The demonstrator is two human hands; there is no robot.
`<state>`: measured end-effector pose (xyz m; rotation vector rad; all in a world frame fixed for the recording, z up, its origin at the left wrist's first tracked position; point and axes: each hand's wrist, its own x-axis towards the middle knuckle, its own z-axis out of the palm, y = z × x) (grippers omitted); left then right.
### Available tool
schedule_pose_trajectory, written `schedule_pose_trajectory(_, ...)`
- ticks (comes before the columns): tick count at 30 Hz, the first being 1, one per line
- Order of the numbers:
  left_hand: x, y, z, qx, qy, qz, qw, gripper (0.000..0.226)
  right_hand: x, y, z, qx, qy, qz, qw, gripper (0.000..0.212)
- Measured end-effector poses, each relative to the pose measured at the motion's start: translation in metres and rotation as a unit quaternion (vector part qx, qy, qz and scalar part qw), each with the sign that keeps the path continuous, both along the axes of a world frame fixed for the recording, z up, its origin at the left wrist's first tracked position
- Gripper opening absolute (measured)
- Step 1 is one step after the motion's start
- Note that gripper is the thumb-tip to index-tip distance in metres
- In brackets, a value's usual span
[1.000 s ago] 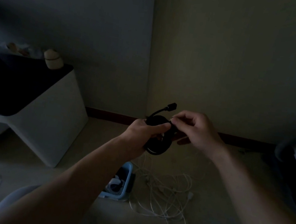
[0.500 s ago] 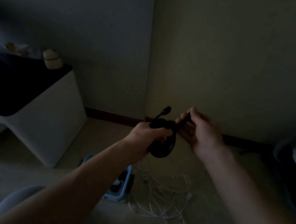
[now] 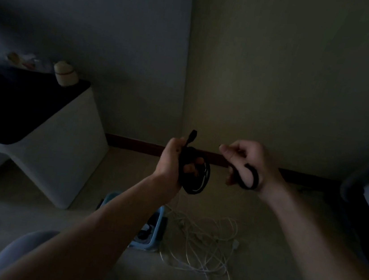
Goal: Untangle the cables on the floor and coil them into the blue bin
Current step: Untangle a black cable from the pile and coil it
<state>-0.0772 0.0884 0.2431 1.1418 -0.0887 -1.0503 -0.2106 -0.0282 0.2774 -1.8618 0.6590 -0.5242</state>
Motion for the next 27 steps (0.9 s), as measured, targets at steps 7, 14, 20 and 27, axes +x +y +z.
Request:
schedule_pose_trajectory(7,0.001,-0.003,-0.003,-0.015,0.04,0.033,0.999,0.034,0.005,0.008,-0.014,0.049,0.091,0.086,0.991,0.011)
schedule_pose_trajectory(14,-0.004,-0.001,0.0,0.01,0.019,-0.04,0.999,0.039,0.01,0.009,-0.021,0.013,0.115,0.036,0.993,0.005)
schedule_pose_trajectory(20,-0.008,-0.002,0.002,0.036,-0.016,-0.063,0.997,0.046,0.01,0.007,-0.021,-0.027,0.11,-0.027,0.993,0.007)
schedule_pose_trajectory(27,-0.013,0.002,0.008,0.061,-0.017,-0.088,0.994,0.045,0.008,0.005,-0.022,-0.088,0.158,-0.041,0.983,0.015)
